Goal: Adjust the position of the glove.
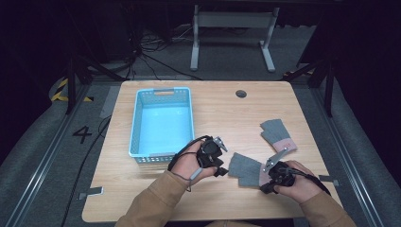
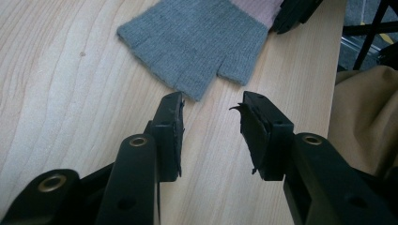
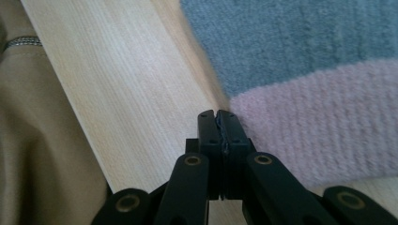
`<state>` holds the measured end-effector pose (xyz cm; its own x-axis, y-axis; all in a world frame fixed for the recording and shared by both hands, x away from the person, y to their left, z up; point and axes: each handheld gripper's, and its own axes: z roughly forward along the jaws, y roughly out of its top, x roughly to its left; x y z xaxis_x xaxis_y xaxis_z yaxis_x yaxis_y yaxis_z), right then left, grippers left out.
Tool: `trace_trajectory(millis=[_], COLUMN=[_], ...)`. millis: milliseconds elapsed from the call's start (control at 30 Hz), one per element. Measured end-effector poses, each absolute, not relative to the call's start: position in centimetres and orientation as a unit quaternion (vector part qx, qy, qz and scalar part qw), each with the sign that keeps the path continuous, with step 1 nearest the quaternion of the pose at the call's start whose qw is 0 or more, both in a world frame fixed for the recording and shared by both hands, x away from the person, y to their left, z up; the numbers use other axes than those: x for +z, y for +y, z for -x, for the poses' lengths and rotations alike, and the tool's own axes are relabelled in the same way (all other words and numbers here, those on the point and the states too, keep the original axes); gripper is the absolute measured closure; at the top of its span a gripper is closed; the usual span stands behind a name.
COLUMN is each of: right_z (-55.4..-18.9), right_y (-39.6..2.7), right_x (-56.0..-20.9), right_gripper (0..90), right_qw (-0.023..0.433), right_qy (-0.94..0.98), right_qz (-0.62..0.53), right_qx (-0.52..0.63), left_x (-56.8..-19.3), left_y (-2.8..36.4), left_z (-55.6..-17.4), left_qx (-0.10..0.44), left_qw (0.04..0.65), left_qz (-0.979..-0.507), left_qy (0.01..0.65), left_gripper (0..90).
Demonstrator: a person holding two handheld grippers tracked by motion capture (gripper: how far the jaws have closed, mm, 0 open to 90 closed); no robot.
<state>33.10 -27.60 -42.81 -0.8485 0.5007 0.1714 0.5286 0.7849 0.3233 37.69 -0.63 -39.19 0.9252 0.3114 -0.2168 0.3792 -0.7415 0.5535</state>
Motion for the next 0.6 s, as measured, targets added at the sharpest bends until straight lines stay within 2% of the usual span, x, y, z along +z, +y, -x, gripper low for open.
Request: trace_trajectory(millis=[600], right_z=[-34.4], right_y=[-29.5], right_x=[-43.0], right_gripper=[90.0], right_qw=[0.011], right_qy=[-0.931], right_qz=[0.311], right_qx=[-0.189], left_x=[-39.3], left_y=[-0.4], left_z=[-37.6], left_qx=[-0.056], left_qw=[0.305], left_qz=[-0.931], left_qy=[0.19], left_gripper=[59.8])
